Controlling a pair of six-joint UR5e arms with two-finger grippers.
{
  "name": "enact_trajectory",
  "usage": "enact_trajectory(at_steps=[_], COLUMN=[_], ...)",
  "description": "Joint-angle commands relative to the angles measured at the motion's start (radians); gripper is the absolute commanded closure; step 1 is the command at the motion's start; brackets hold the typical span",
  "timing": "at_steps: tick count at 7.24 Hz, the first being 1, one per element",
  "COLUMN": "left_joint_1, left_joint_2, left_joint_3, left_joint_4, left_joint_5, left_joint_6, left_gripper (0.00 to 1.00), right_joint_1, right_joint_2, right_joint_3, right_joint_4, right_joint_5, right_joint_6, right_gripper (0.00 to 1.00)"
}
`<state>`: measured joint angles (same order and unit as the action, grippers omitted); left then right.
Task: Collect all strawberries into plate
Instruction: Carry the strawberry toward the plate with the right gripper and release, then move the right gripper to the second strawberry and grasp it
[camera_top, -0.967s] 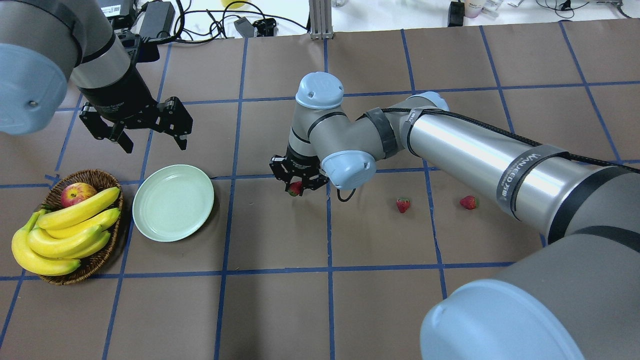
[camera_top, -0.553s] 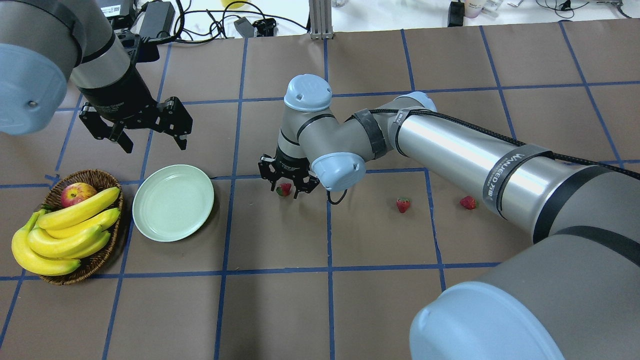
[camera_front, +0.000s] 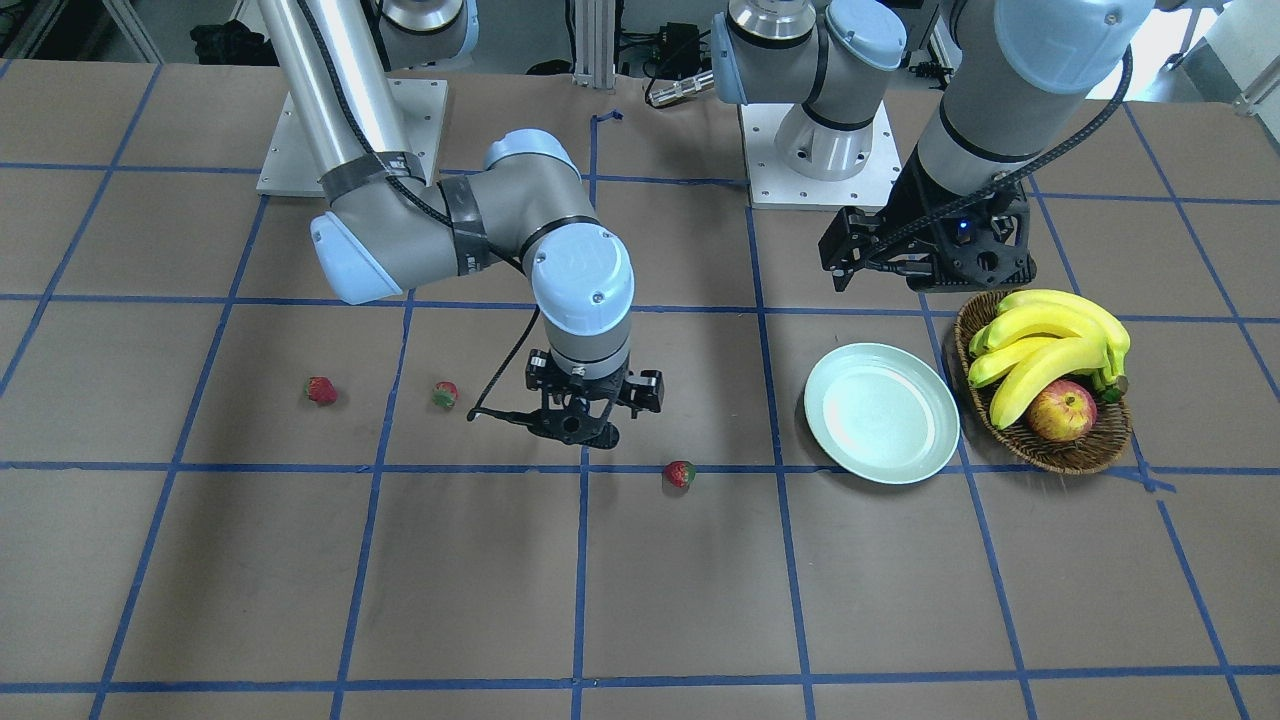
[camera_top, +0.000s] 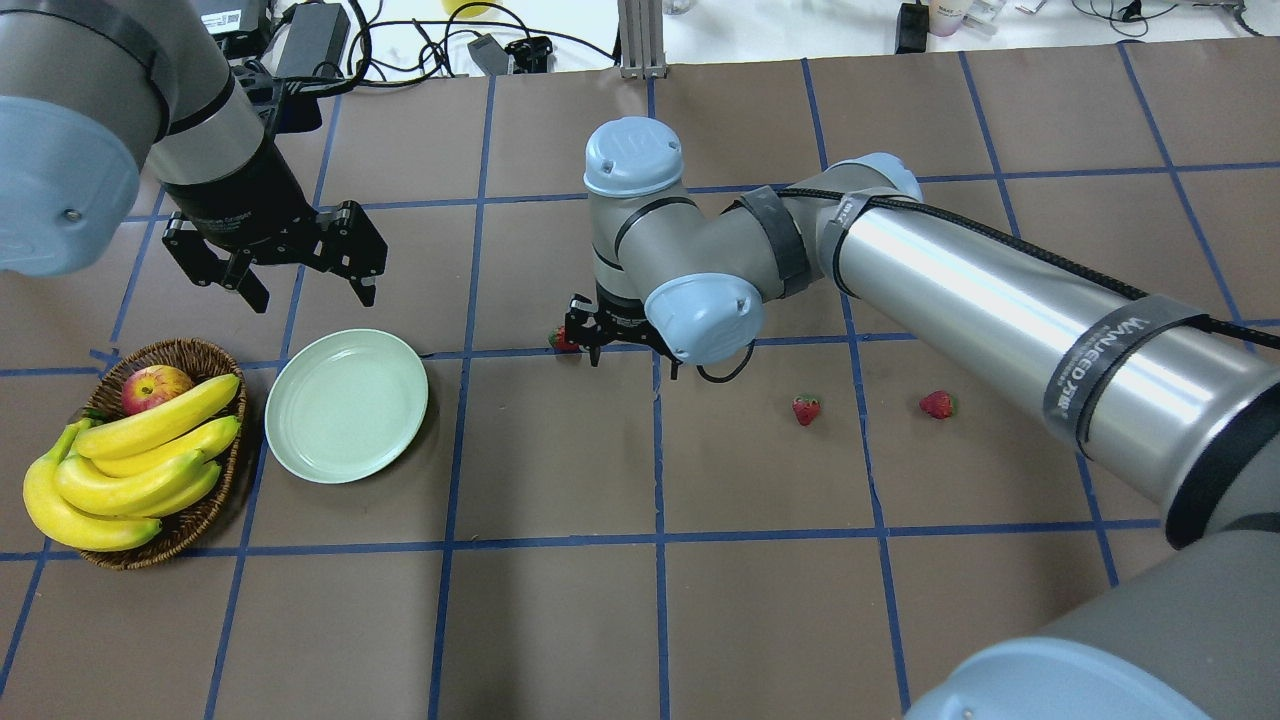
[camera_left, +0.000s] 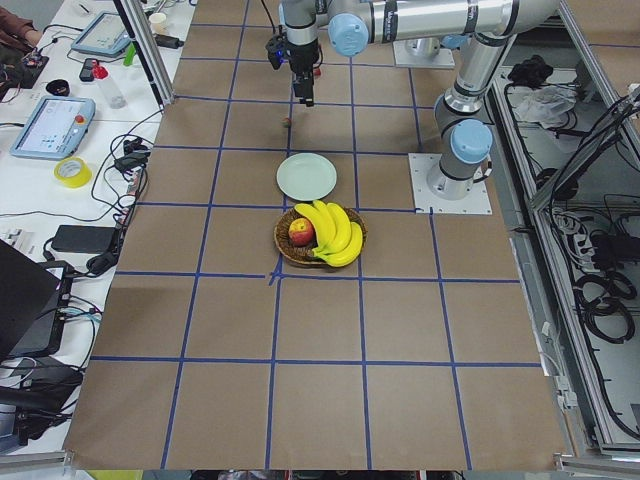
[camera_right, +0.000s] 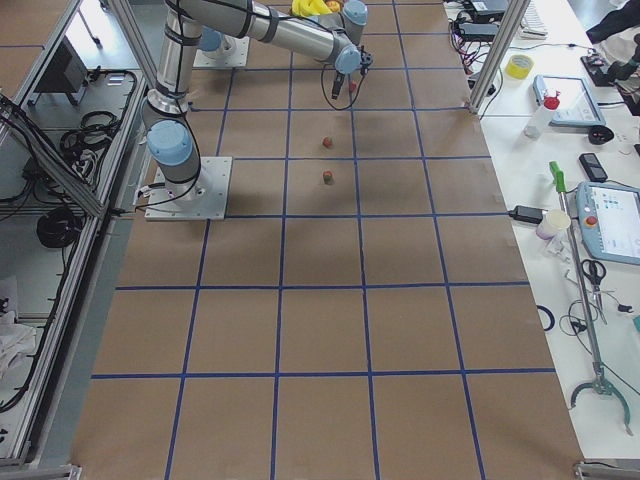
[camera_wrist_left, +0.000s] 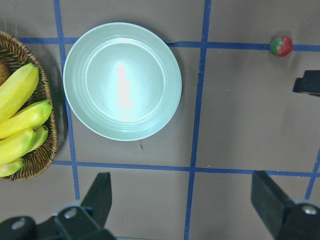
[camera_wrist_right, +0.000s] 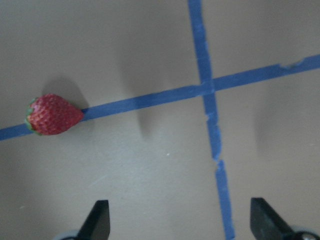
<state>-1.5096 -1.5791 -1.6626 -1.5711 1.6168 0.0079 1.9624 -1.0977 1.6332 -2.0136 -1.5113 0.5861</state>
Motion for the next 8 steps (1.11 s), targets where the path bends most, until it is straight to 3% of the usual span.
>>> enact_trajectory(at_steps=[1, 3, 4, 5, 7, 8], left_joint_1=[0.0, 0.0, 0.0, 0.0, 0.0, 0.0], left_joint_2=[-0.001, -0.001, -0.001, -0.001, -0.002, -0.001], left_joint_3=[-0.002, -0.002, -0.002, -0.002, -0.002, -0.002], left_joint_4=[-0.001, 0.002, 0.002, 0.002, 0.002, -0.001], left_joint_5=[0.0, 0.0, 0.0, -0.001, -0.002, -0.002], left_joint_6=[0.0, -0.003, -0.002, 0.0, -0.002, 0.001], left_gripper=[0.0, 0.0, 0.0, 0.0, 0.0, 0.0], right_joint_1=[-0.11, -0.236, -0.282, -0.286, -0.283, -0.283], right_joint_2=[-0.089, -0.172, -0.172, -0.174, -0.165, -0.162], right_joint_3=[0.092, 0.277, 0.378, 0.443, 0.458, 0.461], right_joint_4=[0.003, -0.154, -0.291, -0.348, -0.341, -0.335], right_joint_5=[-0.063, -0.075, -0.069, -0.06, -0.06, -0.059], right_joint_6=[-0.141, -0.323, -0.413, -0.422, -0.402, -0.394], right_gripper=[0.05, 0.09, 0.09, 0.11, 0.24, 0.4])
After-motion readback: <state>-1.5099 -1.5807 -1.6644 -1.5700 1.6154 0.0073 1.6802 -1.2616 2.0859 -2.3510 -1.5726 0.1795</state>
